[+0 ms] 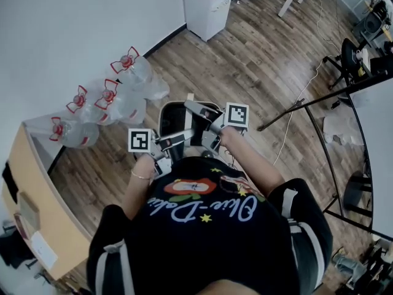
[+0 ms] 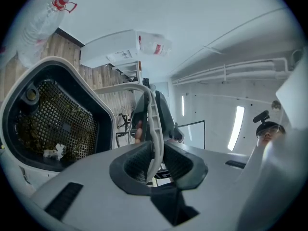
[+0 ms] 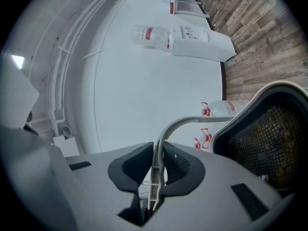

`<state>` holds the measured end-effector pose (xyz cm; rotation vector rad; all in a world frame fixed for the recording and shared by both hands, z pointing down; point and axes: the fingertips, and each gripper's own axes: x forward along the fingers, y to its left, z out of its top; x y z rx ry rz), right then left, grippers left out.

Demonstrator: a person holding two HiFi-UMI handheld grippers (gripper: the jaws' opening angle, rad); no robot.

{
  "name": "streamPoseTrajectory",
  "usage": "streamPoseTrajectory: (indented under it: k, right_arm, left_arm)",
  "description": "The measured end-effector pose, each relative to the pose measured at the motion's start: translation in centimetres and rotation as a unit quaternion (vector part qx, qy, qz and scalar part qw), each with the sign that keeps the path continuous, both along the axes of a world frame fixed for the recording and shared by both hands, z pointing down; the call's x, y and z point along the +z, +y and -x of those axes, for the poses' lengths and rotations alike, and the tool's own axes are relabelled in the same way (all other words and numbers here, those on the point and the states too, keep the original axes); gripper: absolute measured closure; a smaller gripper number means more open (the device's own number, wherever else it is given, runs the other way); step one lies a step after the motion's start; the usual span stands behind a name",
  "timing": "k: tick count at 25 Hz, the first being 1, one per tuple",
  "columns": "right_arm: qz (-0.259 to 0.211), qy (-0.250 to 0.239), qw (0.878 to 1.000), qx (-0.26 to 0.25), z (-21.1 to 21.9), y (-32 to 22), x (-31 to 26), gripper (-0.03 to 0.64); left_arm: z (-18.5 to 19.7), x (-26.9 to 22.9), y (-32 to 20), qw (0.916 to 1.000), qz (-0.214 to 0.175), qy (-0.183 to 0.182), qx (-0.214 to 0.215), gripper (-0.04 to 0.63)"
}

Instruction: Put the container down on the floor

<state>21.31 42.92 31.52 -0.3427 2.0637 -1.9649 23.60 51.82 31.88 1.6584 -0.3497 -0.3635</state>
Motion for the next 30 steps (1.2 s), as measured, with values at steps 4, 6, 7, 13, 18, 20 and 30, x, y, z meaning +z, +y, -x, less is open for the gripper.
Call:
streamPoseTrajectory:
  k: [4, 6, 7, 13, 18, 20, 30]
  right_arm:
    - [-0.003, 0.005, 1.000, -0.015, -2.3, -0.5, 0.7, 0.571]
    - [-0.007, 0.012, 1.000, -0.023, -2.0, -0.6, 1.6, 0.571]
    - [-0.007, 0.012, 1.000, -0.026, -1.9, -0.6, 1.6, 0.571]
    - [-0.006, 0.014, 0.999, -0.030, -1.9, -0.3, 1.2, 0.571]
    - [-0.005, 0.028, 0.999, -0.018, -2.3, -0.6, 1.6, 0.571]
    - [-0.008, 0.031, 0.999, -0.019, -2.3, -0.7, 1.7, 0.571]
    - [0.002, 0.031, 0.999, 0.007, -2.8, -0.9, 2.1, 0.574]
  left_arm:
    - [-2.6, 0.7, -0.6, 0.9999, -0.002, -0.002, -0.010, 0.525]
    - [-2.4, 1.5, -0.7, 0.9999, -0.001, 0.000, -0.014, 0.525]
    - [-2.4, 1.5, -0.7, 0.9999, 0.000, 0.002, -0.016, 0.525]
    - [-2.6, 1.0, -0.5, 0.9998, 0.014, 0.000, -0.017, 0.525]
    - [-2.4, 1.3, -0.7, 0.9998, 0.011, -0.010, -0.012, 0.525]
    - [-2.4, 1.6, -0.8, 0.9998, 0.012, -0.014, -0.011, 0.525]
    - [-2.6, 1.8, -1.0, 1.0000, 0.004, -0.007, 0.004, 0.526]
